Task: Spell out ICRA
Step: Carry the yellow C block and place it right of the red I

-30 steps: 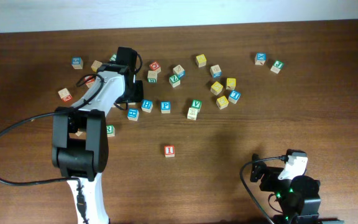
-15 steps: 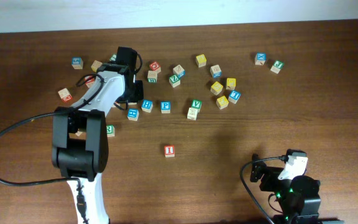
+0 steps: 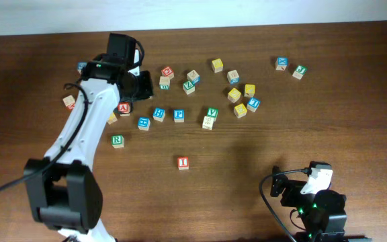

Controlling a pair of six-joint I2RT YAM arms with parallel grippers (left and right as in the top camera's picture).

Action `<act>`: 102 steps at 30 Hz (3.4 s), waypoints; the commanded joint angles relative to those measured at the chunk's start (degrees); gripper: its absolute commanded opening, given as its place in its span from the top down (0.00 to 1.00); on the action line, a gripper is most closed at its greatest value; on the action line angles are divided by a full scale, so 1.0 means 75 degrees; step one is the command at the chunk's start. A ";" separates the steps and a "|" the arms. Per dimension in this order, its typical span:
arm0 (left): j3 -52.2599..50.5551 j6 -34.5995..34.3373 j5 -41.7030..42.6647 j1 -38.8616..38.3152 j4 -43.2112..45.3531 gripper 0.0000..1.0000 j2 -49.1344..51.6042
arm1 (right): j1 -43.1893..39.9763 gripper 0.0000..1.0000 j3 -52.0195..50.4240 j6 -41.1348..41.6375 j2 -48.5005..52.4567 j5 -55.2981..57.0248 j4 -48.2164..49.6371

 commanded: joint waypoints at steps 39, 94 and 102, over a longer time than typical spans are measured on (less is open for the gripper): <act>-0.3142 -0.3692 -0.2288 -0.4928 0.0883 0.85 -0.0198 | -0.0050 0.02 0.0026 -0.0026 -0.0038 0.0090 -0.0032; -0.2763 -0.1909 -0.3410 -0.3987 0.2841 0.57 -0.0213 | -0.0050 0.02 0.0026 -0.0023 -0.0038 0.0090 -0.0032; -0.1682 -0.1909 -0.2122 -0.3966 0.1553 0.82 -0.0265 | -0.0050 0.02 0.0026 -0.0023 -0.0038 0.0090 -0.0032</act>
